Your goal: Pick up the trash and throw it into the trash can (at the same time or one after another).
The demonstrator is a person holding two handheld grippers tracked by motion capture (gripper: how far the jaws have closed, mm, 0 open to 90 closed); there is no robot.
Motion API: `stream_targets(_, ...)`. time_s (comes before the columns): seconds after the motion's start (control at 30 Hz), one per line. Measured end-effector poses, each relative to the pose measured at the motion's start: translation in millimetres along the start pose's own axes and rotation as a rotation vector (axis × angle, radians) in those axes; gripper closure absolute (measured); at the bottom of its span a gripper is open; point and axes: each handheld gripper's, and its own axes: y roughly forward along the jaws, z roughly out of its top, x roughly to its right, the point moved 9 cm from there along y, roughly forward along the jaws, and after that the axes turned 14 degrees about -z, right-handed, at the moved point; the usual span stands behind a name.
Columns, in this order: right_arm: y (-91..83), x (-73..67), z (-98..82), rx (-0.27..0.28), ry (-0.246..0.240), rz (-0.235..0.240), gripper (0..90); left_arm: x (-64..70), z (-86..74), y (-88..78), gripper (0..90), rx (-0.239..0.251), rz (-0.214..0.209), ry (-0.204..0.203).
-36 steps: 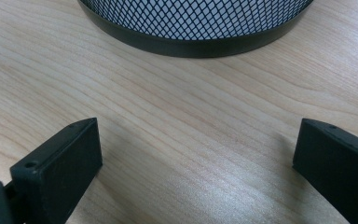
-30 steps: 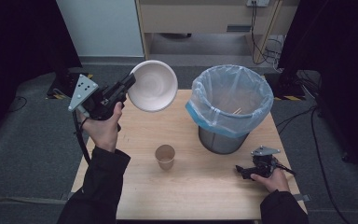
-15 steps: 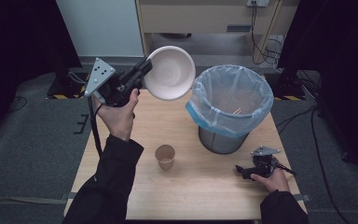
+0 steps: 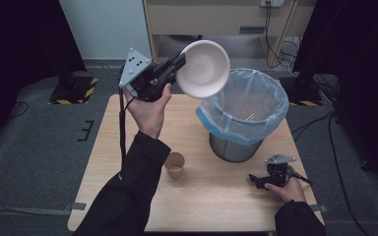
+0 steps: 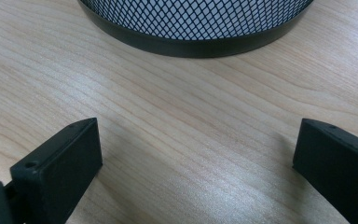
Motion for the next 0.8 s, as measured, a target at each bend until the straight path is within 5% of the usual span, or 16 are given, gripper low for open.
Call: stream_targets(0.8,-0.1,-0.1,0.0,-0.001,0.002,0.000,1.4,21.1,-23.9,80.7,84.2,-0.070,-0.046,0.013)
